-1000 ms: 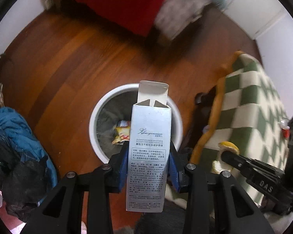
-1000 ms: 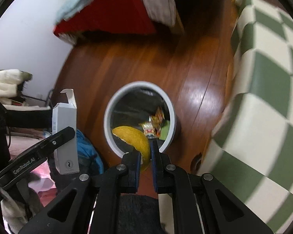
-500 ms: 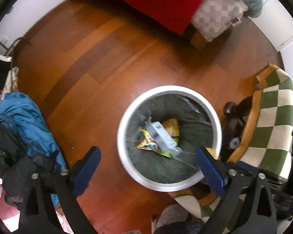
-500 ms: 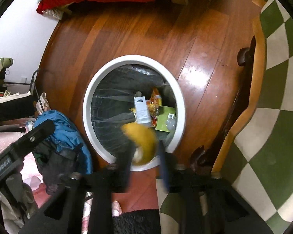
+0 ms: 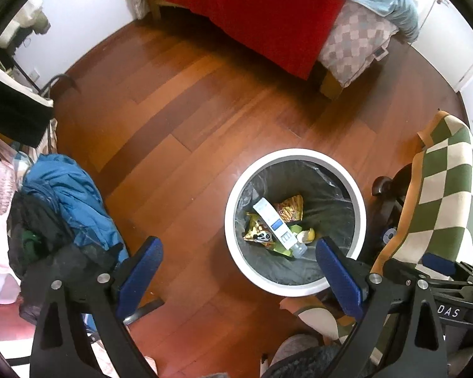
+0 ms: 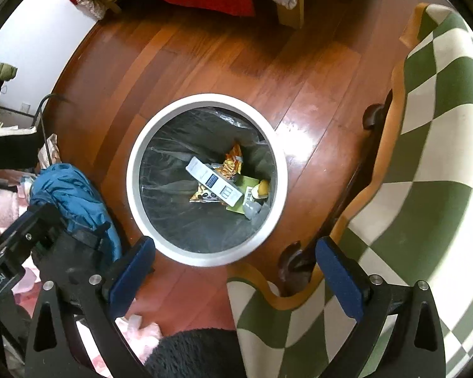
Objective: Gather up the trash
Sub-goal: 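Move both tools back over the table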
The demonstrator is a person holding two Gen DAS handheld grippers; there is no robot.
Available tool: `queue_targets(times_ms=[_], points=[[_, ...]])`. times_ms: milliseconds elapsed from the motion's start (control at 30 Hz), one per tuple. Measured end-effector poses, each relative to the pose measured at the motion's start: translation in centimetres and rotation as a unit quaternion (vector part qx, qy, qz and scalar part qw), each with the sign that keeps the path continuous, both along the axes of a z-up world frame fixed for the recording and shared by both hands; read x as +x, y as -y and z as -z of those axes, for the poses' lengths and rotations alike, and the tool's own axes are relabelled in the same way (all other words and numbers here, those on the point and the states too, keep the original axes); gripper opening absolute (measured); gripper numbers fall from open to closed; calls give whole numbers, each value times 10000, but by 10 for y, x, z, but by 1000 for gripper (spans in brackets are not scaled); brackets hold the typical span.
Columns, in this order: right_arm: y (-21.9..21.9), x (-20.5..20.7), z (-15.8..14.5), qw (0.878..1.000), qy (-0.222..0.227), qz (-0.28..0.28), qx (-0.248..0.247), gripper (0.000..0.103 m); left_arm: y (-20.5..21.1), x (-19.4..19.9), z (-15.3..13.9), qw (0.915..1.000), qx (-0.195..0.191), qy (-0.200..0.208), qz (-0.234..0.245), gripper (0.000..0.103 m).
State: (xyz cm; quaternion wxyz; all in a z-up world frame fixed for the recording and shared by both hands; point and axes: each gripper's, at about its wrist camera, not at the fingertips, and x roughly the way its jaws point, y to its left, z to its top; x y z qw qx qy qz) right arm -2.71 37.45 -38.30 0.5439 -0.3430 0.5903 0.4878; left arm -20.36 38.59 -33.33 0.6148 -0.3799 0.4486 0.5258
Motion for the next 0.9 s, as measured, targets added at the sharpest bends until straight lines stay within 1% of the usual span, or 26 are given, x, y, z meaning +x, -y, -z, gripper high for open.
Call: queue_targets(times_ms=[133,267,400,667,900], points=[[11,-4,-19,9997,192,-80,146,103,11,0,-15,9999,126,2,68,99],[26,-3,-40,9993,216,-42,316,103,25,1,-33,9995,276,-22,162,99],[43,-1,-66,9985,223,-22,503,103,36,-1,-52,9990,409,59,195,99],[80,-7,-128,9943,256,-36,1034,103,68,2,-97,9956,830,224,369,99],[121,-9,-182,9879,253,51,1527,103,105,7,-143,9891,1266,323,677,99]])
